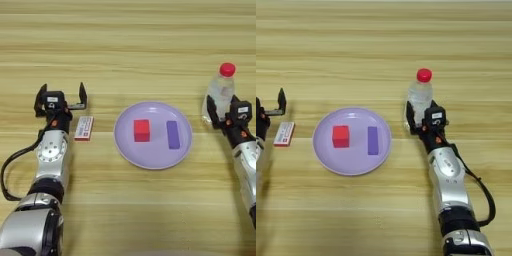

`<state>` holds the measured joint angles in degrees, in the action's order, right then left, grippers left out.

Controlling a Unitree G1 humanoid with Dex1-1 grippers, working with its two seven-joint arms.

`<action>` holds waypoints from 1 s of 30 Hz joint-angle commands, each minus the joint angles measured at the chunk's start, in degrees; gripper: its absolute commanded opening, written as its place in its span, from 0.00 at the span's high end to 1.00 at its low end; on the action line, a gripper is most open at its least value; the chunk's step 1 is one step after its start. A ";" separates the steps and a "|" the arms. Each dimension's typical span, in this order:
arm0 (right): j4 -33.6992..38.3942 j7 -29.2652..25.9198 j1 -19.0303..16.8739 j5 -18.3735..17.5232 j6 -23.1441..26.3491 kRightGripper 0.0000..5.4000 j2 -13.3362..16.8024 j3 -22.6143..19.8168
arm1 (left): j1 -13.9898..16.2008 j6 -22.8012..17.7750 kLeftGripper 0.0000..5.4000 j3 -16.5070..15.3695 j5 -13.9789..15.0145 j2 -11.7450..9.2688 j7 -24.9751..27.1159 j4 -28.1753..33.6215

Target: Move the objects on the table

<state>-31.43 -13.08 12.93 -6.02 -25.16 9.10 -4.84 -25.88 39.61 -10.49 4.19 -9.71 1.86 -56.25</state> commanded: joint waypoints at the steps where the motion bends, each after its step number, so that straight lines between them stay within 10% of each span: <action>1: -2.88 -1.00 -3.28 1.21 4.93 0.28 0.30 1.16 | -0.83 0.29 0.00 0.07 -0.53 -0.17 -0.17 -0.27; 15: -2.93 -0.36 -2.20 1.55 4.67 0.00 0.89 0.03 | -1.08 0.27 0.00 -0.02 -0.47 -0.40 0.01 -0.71; 30: 6.90 -3.77 -2.65 -4.63 4.08 0.00 -0.14 -2.20 | -1.39 0.25 0.00 0.07 -0.58 -0.36 0.00 -1.28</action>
<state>-26.10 -16.09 10.29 -9.43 -21.95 8.96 -6.53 -26.19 39.69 -10.50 4.14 -9.80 1.84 -56.95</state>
